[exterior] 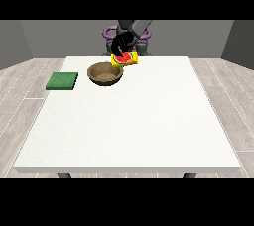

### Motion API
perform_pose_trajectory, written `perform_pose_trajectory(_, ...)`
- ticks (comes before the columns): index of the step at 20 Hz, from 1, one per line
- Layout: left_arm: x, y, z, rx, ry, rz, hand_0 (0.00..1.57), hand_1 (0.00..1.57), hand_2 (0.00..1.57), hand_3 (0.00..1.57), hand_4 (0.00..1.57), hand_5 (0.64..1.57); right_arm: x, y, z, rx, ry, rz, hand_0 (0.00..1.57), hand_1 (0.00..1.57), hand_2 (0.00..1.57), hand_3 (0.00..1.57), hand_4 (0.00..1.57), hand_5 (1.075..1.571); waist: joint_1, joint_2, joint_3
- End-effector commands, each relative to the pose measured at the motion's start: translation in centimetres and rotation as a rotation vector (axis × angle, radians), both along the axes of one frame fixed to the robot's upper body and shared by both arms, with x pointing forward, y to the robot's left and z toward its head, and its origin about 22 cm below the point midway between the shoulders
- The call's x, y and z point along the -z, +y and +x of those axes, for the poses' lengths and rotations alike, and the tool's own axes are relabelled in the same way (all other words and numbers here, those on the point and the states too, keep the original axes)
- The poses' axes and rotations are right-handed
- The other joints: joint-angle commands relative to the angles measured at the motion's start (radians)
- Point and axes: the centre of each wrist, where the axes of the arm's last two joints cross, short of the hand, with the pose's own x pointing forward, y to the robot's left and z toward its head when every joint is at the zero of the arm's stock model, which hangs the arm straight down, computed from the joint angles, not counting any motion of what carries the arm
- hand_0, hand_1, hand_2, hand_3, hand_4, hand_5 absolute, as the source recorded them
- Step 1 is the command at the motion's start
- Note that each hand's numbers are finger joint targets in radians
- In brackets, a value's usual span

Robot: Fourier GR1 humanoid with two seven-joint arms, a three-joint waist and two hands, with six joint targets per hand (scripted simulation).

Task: Pick the cup and pour the ball into the bowl, then pick the bowl and place it on the pad

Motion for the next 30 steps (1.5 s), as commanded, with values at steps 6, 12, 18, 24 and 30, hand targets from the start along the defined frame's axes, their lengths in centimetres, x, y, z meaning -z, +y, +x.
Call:
perform_pose_trajectory(6, -1.9, 8.9, 1.4, -0.2, -0.031, -0.718, 1.19, 1.19, 1.57, 1.57, 0.74, 1.57, 1.7, -1.8, -2.6, 0.021, 0.033, 0.005, 0.0, 0.0, 0.0, 0.0, 0.36, 1.564, 0.041, -0.014, -0.0049)
perform_pose_trajectory(12, 2.9, 14.0, -2.6, -0.192, -0.064, -0.998, 1.46, 1.46, 1.57, 1.57, 1.1, 1.57, -0.1, 0.7, -3.5, 0.0, -0.077, -0.008, 0.0, 0.0, 0.0, 0.0, 0.39, 1.564, 0.037, 0.094, -0.0077)
perform_pose_trajectory(18, 2.4, 14.3, -3.9, -0.085, -0.067, -1.405, 1.5, 1.5, 1.57, 1.57, 1.47, 1.461, -1.1, 1.0, -4.4, 0.026, -0.113, 0.019, 0.0, 0.0, 0.0, 0.0, 0.42, 1.565, 0.064, 0.118, -0.0147)
perform_pose_trajectory(24, -1.2, 11.3, -2.5, 0.168, 0.037, -1.999, 0.81, 0.81, 0.87, 0.35, 0.48, 1.566, 0.1, 2.3, -4.2, 0.028, -0.101, 0.054, 0.0, 0.0, 0.0, 0.0, 0.5, 1.566, 0.14, 0.169, -0.0188)
perform_pose_trajectory(30, -4.0, 20.5, -1.7, 0.5, 0.032, -2.103, 0.0, 0.0, 0.0, 0.0, 0.0, 1.559, -3.4, 5.5, -4.4, 0.08, -0.214, 0.025, 0.0, 0.0, 0.0, 0.0, 0.5, 1.566, 0.181, 0.313, -0.0051)
